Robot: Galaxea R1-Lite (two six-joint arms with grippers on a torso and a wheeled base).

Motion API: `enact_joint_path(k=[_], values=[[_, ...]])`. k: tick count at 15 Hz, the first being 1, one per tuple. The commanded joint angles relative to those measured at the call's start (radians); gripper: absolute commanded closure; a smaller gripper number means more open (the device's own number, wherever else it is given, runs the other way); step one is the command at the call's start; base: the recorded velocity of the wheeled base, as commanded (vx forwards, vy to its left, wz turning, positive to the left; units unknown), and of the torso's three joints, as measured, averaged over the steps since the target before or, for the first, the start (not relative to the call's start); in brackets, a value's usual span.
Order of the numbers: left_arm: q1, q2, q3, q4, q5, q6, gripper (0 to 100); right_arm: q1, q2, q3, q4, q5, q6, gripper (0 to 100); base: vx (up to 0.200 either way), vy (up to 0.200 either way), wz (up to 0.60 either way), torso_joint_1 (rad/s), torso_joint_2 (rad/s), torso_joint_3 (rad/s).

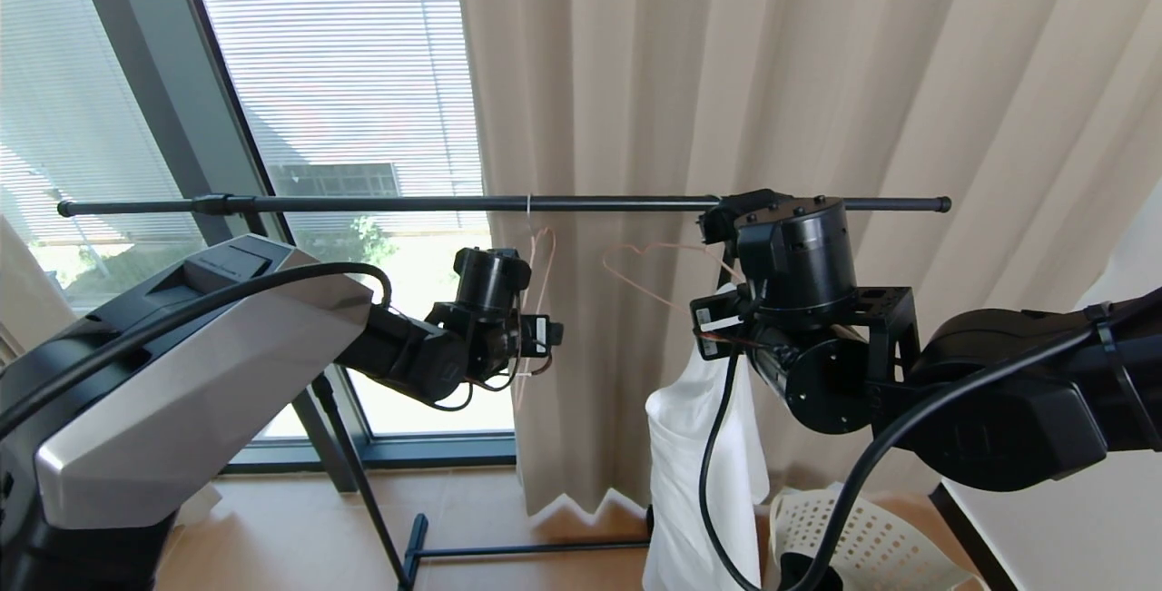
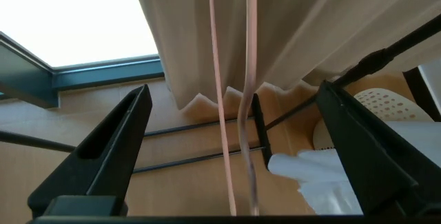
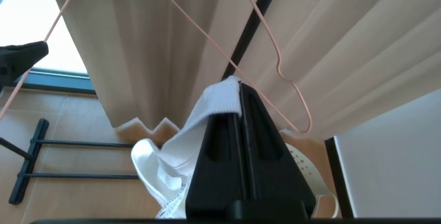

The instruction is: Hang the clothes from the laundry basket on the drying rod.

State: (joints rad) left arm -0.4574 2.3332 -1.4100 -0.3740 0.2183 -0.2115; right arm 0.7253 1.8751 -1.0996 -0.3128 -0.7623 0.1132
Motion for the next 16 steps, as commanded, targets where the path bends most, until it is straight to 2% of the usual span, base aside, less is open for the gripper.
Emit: enact_joint_path(k=[1, 9, 10, 16], values=[[0.002, 0.020, -0.017, 0.000, 0.007, -0.005, 0, 0.002, -0.001, 0.001, 0.000, 0.000, 0.000, 100, 0.000, 0.000, 0.00, 0.000, 0.00, 0.000], [-0.001, 0.043, -0.035, -0.005, 0.033, -0.020, 0, 0.003, 0.001, 0.001, 0.000, 0.000, 0.000, 100, 0.000, 0.000, 0.00, 0.000, 0.00, 0.000], [-0.003, 0.043, -0.032, -0.006, 0.035, -0.020, 100, 0.003, 0.001, 0.001, 0.000, 0.000, 0.000, 100, 0.000, 0.000, 0.00, 0.000, 0.00, 0.000], [-0.001, 0.040, -0.030, -0.005, 0.035, -0.019, 100, 0.003, 0.001, 0.001, 0.000, 0.000, 0.000, 100, 0.000, 0.000, 0.00, 0.000, 0.00, 0.000]])
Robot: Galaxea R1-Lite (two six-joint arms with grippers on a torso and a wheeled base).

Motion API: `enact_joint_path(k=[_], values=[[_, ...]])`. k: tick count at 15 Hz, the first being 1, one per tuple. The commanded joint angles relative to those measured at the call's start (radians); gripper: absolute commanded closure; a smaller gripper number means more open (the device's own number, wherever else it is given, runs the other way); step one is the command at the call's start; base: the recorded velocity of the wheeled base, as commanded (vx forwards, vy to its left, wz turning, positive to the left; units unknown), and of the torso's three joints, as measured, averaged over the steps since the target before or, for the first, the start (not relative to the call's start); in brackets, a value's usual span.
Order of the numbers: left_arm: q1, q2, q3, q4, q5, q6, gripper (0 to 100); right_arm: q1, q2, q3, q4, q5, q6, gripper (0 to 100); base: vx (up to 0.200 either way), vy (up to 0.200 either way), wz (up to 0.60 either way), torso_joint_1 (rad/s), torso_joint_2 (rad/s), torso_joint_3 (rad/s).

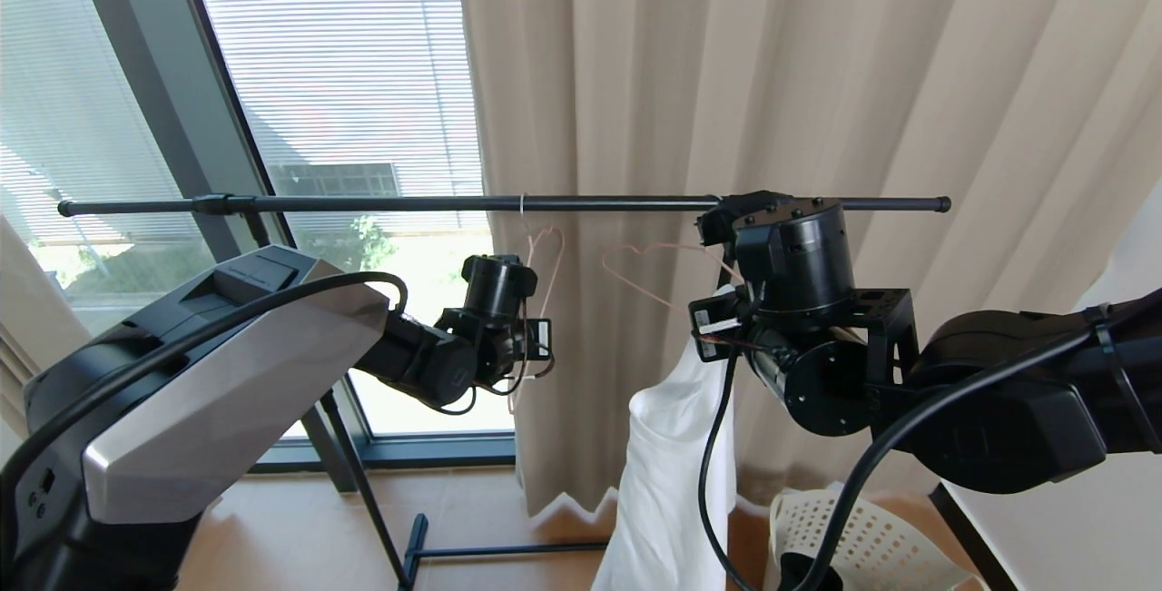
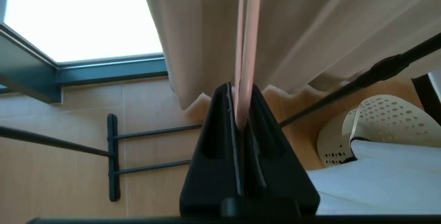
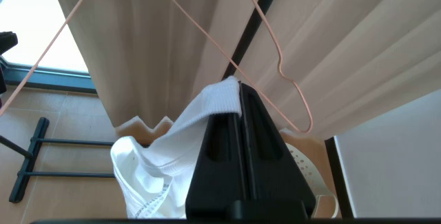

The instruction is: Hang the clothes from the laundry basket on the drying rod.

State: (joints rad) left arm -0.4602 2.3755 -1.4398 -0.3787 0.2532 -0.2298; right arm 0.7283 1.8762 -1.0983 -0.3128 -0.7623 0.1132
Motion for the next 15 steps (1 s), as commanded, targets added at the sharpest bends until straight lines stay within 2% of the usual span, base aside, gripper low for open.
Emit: enact_joint_path(k=[1, 8, 15], values=[[0.003, -0.002, -0.001, 0.000, 0.000, 0.000, 100, 0.000, 0.000, 0.000, 0.000, 0.000, 0.000, 100, 0.000, 0.000, 0.00, 0.000, 0.00, 0.000], [0.003, -0.024, 0.009, -0.002, 0.014, 0.000, 100, 0.000, 0.000, 0.002, 0.000, 0.000, 0.002, 100, 0.000, 0.000, 0.00, 0.000, 0.00, 0.000], [-0.018, -0.119, 0.090, -0.003, 0.018, 0.007, 100, 0.000, -0.002, 0.008, 0.000, 0.000, 0.002, 100, 0.000, 0.000, 0.00, 0.000, 0.00, 0.000]])
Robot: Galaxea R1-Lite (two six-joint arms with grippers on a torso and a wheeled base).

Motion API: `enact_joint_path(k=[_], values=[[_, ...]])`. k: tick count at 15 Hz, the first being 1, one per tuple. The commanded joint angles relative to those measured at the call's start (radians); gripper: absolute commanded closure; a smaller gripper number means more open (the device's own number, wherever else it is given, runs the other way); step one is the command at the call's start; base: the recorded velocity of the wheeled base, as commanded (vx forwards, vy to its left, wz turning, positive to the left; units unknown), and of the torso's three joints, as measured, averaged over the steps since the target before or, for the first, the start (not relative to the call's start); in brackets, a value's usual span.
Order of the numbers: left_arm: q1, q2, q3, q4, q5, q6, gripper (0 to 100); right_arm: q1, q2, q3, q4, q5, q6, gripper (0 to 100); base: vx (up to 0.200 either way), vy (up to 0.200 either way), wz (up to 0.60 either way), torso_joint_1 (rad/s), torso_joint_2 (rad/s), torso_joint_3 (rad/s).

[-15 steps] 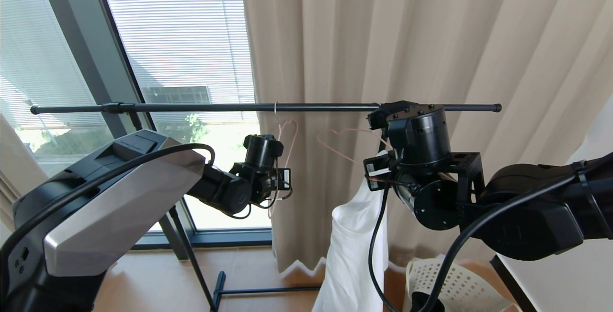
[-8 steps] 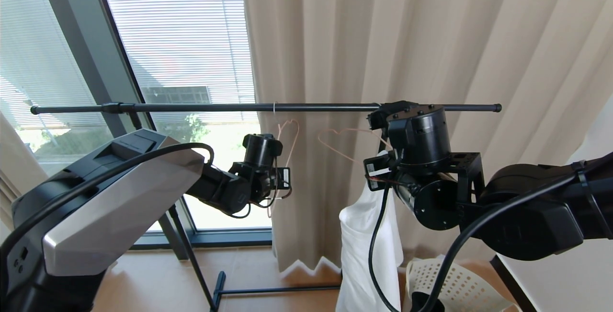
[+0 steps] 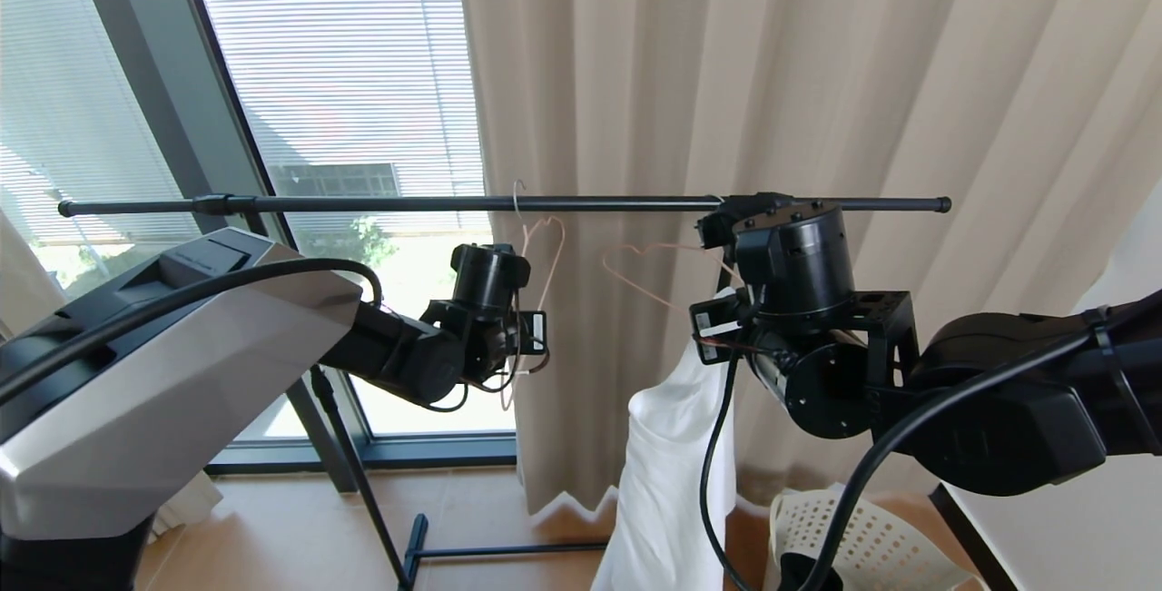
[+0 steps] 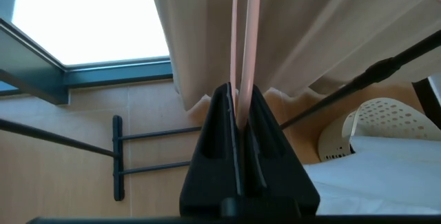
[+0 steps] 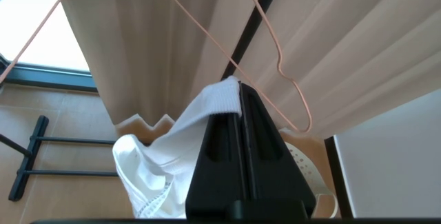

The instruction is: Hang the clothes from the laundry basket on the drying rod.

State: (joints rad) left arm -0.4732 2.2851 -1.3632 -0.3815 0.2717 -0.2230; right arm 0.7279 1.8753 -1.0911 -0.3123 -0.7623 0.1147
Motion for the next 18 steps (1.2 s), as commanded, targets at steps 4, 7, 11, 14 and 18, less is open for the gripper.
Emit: enact_joint_path(k=[4, 7, 11, 14, 18], values=[[-0.025, -0.064, 0.088, -0.028, 0.035, 0.001, 100, 0.001, -0.018, 0.000, -0.001, 0.000, -0.001, 100, 0.000, 0.000, 0.00, 0.000, 0.00, 0.000], [-0.059, -0.174, 0.240, -0.119, 0.054, 0.002, 100, 0.001, -0.079, 0.010, -0.001, -0.002, -0.004, 100, 0.000, 0.000, 0.00, 0.000, 0.00, 0.000], [-0.090, -0.332, 0.477, -0.192, 0.052, 0.002, 100, 0.001, -0.133, 0.017, 0.001, -0.003, -0.018, 100, 0.000, 0.000, 0.00, 0.000, 0.00, 0.000], [-0.108, -0.444, 0.630, -0.204, 0.046, 0.008, 100, 0.001, -0.156, 0.043, 0.001, -0.005, -0.023, 100, 0.000, 0.000, 0.00, 0.000, 0.00, 0.000], [-0.120, -0.544, 0.757, -0.204, 0.046, 0.037, 100, 0.001, -0.191, 0.097, 0.001, -0.005, -0.038, 100, 0.000, 0.000, 0.00, 0.000, 0.00, 0.000]])
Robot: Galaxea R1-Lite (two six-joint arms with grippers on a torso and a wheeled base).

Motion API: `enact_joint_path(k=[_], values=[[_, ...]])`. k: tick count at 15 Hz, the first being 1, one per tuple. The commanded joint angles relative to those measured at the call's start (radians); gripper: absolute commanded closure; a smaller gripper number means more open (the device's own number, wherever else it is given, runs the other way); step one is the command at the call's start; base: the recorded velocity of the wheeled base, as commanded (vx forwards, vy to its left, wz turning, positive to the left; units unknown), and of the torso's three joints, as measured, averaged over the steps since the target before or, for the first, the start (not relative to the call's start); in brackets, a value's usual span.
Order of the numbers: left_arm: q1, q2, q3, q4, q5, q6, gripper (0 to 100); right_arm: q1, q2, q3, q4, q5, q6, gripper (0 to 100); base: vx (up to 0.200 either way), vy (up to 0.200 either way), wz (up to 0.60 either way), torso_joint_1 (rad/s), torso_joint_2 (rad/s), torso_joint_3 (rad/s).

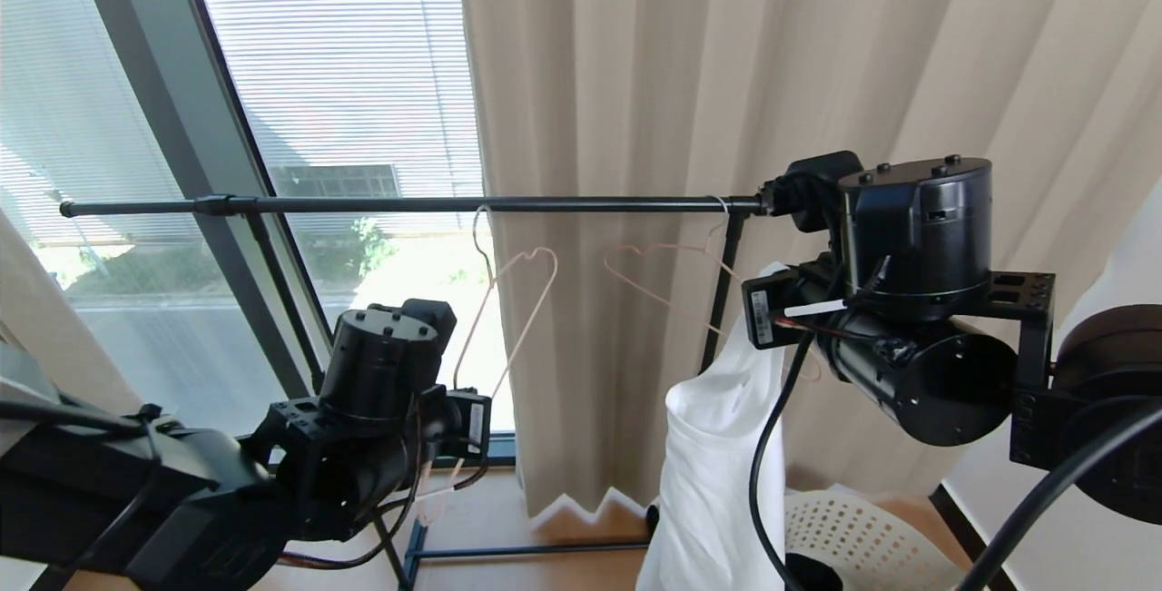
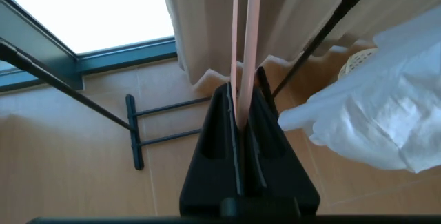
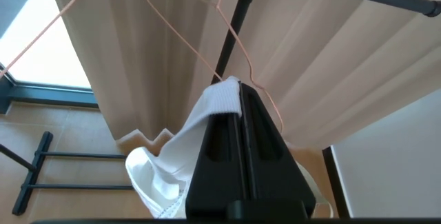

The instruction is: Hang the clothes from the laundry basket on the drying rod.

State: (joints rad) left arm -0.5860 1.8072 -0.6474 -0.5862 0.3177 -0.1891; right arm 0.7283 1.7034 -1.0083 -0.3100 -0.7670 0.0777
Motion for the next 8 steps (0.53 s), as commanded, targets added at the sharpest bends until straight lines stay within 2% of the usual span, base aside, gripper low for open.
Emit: enact_joint_path(k=[1, 3, 4, 8], values=[[-0.025, -0.103, 0.065, 0.000, -0.002, 0.025, 100, 0.002, -0.038, 0.036, -0.001, -0.002, -0.002, 100, 0.000, 0.000, 0.00, 0.000, 0.00, 0.000], [-0.045, -0.140, 0.104, -0.001, -0.005, 0.079, 100, 0.002, -0.033, 0.042, -0.003, -0.002, -0.015, 100, 0.000, 0.000, 0.00, 0.000, 0.00, 0.000], [-0.043, -0.144, 0.127, -0.004, -0.006, 0.129, 100, 0.002, -0.025, 0.040, -0.003, 0.000, -0.016, 100, 0.000, 0.000, 0.00, 0.000, 0.00, 0.000], [-0.043, -0.140, 0.261, -0.190, -0.084, 0.252, 100, 0.016, 0.039, 0.042, -0.004, -0.005, -0.015, 100, 0.000, 0.000, 0.00, 0.000, 0.00, 0.000]])
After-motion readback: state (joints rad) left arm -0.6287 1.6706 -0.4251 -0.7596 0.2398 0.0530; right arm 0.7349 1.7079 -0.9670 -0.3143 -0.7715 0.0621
